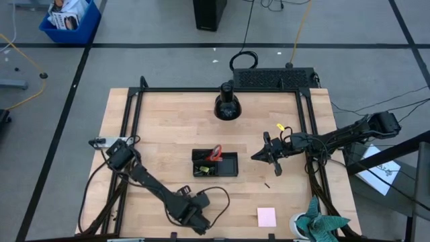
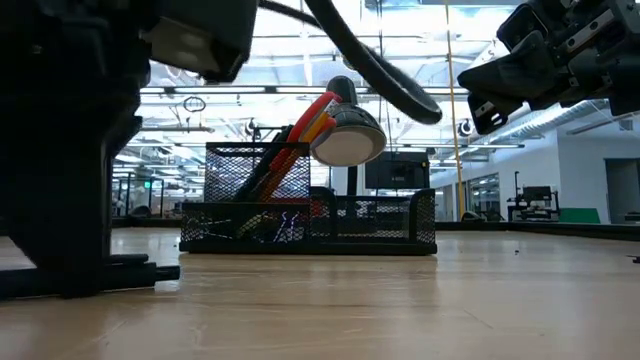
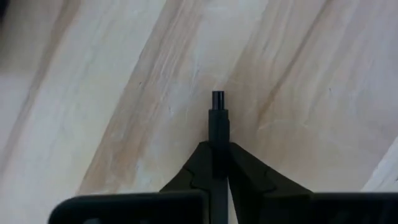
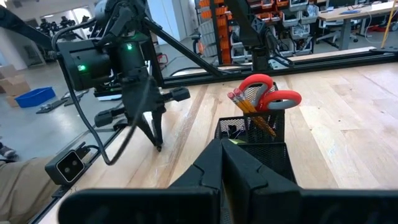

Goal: Pick and place office supplies into organizer
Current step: Put the pen into the top left section of the desk organizer

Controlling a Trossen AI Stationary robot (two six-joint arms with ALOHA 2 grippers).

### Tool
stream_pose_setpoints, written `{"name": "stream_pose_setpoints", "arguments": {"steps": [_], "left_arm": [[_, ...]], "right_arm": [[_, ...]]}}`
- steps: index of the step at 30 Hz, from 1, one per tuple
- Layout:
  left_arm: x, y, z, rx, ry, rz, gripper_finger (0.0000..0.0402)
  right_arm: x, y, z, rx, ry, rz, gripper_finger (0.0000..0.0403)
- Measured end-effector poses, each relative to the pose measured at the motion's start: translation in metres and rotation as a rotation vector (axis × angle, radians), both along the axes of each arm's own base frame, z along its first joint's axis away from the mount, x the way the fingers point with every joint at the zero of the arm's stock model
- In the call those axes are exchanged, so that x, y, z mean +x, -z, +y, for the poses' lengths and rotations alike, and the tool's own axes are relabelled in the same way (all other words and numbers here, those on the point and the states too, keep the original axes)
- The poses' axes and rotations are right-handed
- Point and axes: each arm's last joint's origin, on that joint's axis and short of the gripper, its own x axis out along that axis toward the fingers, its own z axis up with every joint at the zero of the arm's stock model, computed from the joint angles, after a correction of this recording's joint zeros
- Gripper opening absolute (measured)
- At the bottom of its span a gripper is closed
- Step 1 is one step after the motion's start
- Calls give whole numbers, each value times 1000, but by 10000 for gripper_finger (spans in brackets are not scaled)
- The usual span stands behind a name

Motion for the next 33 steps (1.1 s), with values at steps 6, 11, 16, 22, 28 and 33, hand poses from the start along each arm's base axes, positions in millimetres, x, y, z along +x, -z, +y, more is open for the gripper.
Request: {"name": "stream_pose_setpoints", "arguments": {"steps": [6, 11, 16, 22, 28, 33], "left_arm": [[-3, -39, 12, 249, 53, -208, 12], [-25, -91, 22, 396, 56, -304, 23], [-43, -142, 27, 534, 154, -461, 12], [-74, -177, 57, 608, 161, -516, 20], [-95, -182, 90, 654, 196, -641, 14], [-87, -161, 108, 533, 438, -871, 13]], "right_arm": [[0, 0, 0, 0, 0, 0, 0], [0, 0, 0, 0, 1, 0, 0], [0, 1, 0, -3, 2, 7, 0], [0, 1, 0, -8, 3, 6, 0], [0, 0, 0, -8, 3, 3, 0], [0, 0, 0, -8, 3, 2, 0]]}}
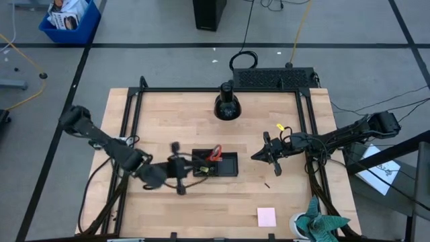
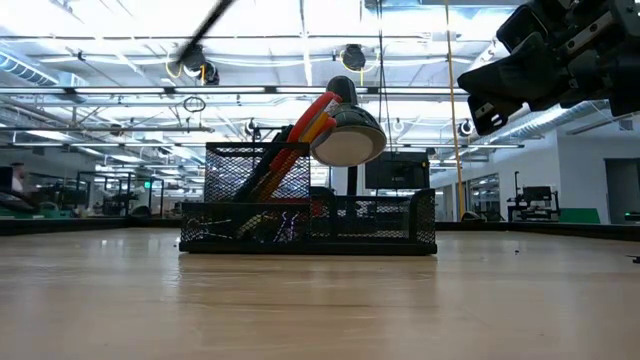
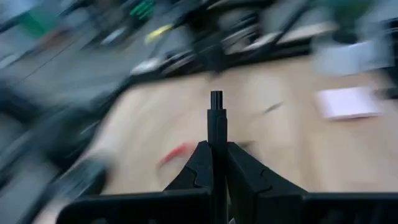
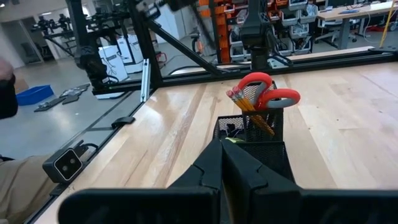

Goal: Pick and place office supplies into organizer
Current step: Put the pen into the top left section of the desk organizer

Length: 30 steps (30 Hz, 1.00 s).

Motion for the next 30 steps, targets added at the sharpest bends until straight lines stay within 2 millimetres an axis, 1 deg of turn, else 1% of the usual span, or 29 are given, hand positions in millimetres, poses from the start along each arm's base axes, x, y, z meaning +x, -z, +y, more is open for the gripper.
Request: {"name": "stream_pose_setpoints", "arguments": {"steps": [2, 5, 7, 10, 12, 15, 19, 22, 27, 30], "left_arm": [[5, 12, 10, 5, 106, -77, 17], [10, 24, 28, 15, 143, -183, 16], [13, 31, 41, 4, 183, -197, 11], [18, 37, 59, -40, 212, -219, 8], [19, 40, 69, -62, 218, -214, 13], [21, 48, 76, -84, 247, -187, 20], [19, 61, 83, -89, 254, -139, 10], [16, 69, 90, -97, 238, -138, 8], [10, 80, 100, -111, 235, -162, 23], [6, 90, 105, -124, 222, -155, 17]], "right_arm": [[0, 0, 0, 0, 0, -1, 0], [0, 0, 0, 0, 0, 0, 0], [0, 0, 0, 1, 0, -1, 0], [0, 0, 0, 4, 0, -4, 0], [0, -1, 0, 3, 0, -5, 0], [0, 0, 0, -2, 18, -5, 0], [0, 0, -1, -26, 45, -9, 0], [0, 0, -2, -30, 48, -10, 0], [0, -1, -2, -30, 50, -11, 0], [0, -2, -2, -35, 49, -23, 0]]}}
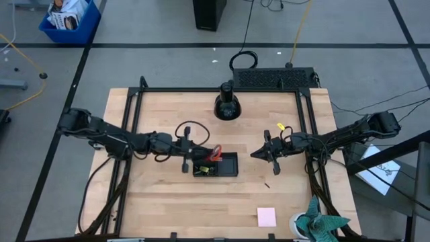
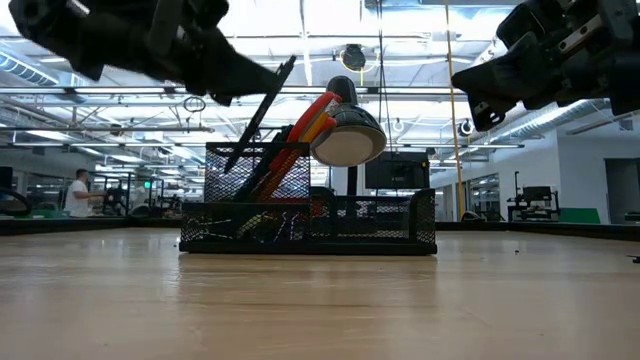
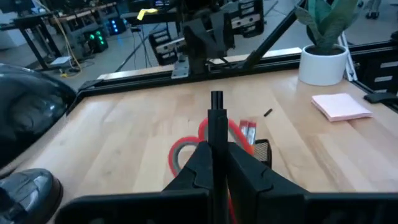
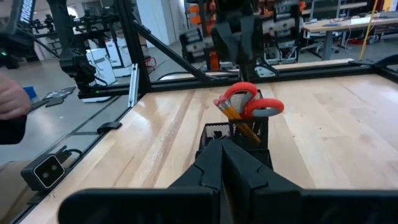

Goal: Pick and place office supplies into organizer
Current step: Put the pen into the top left section of the desk organizer

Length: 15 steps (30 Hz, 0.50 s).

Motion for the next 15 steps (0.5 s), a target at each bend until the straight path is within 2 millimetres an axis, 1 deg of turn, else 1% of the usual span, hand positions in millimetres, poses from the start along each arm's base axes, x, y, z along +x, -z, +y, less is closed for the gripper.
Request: {"name": "stream_pose_setpoints", "arguments": {"steps": [5, 8, 11, 15], "left_arm": [[-6, 14, 6, -23, -21, -22, 9], [-8, 22, 7, -34, -25, -20, 22], [-5, 26, 7, -26, -22, -22, 30], [-1, 39, 8, -18, -31, 26, 22]], "right_arm": [[0, -1, 0, -3, 0, -13, 0], [0, -2, 0, -2, -1, -22, 0], [0, -2, 0, -2, -1, -23, 0], [0, -3, 0, -1, -1, -35, 0]]}}
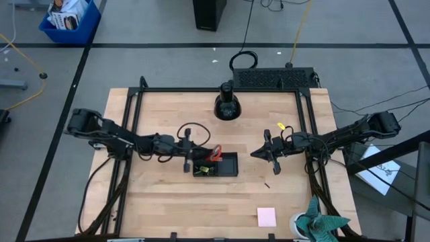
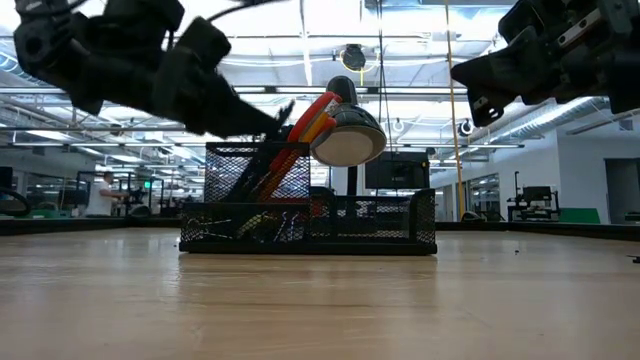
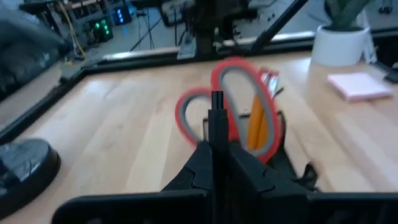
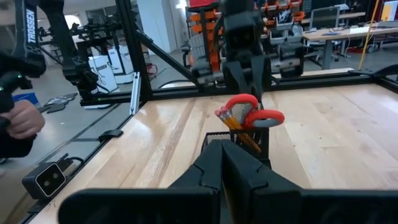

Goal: Pick and place office supplies into organizer
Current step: Put the pen into the top left section of the desk organizer, then put the sticky note into the right section of the desk organizer

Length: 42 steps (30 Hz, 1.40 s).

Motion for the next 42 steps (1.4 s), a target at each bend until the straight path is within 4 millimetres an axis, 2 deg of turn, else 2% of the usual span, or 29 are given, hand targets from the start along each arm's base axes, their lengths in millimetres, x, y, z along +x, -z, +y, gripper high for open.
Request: {"name": "stream_pose_setpoints", "arguments": {"steps": [5, 15, 28, 33, 36, 39, 42], "left_arm": [[6, 15, 4, -18, -25, 49, 15], [18, 18, 3, -9, -25, 64, 35], [17, 9, 3, -12, -4, 54, 122], [10, -17, 3, -17, -3, -23, 142], [0, -34, -1, -22, 9, 19, 149], [-10, -74, -18, -86, 22, 71, 145], [-21, -95, -45, -149, 63, 200, 127]], "right_arm": [[0, 0, 0, 1, 0, -3, 0], [0, 0, 0, 0, 0, -1, 0], [0, 0, 0, 0, -1, 1, 0], [0, 0, 0, 0, -2, 1, 0], [0, 0, 0, 5, -2, 2, 0], [0, 1, 0, 11, -1, 12, 0], [0, 2, 0, 10, -1, 22, 0]]}}
